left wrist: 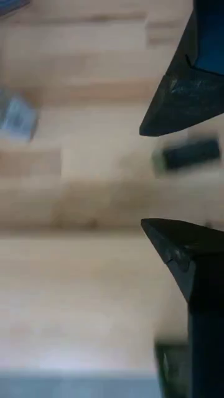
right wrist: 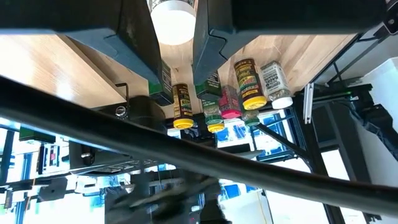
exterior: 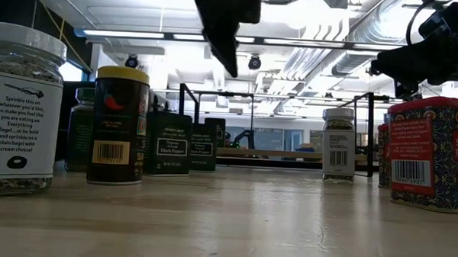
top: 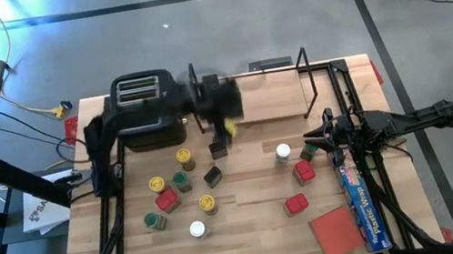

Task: Shelf spices
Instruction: Put the top black seasoning can on the shelf aligned with the other black seasoning can

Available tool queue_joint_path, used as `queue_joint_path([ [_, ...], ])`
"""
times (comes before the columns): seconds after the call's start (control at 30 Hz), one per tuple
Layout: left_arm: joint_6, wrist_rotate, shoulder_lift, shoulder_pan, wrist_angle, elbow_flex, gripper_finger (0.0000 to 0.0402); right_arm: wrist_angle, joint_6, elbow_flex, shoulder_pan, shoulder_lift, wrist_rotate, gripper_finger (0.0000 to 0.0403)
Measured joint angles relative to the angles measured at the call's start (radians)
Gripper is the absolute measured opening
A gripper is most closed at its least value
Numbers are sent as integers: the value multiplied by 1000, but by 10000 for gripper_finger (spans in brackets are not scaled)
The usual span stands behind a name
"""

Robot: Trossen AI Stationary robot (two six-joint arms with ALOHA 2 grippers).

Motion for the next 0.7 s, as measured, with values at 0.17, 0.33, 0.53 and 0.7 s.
queue_joint_path([
  [0.17,-179,-141,-65,-111,6,-181,214,0,0,0,0,0,0,85],
  [0.33,-267,-21,-109,-59,78,-327,228,0,0,0,0,0,-2,85],
  [0.53,-190,21,-89,-7,134,-378,269,0,0,0,0,0,-3,85],
  [0.7,-186,-66,-39,-15,136,-380,277,0,0,0,0,0,-3,85],
])
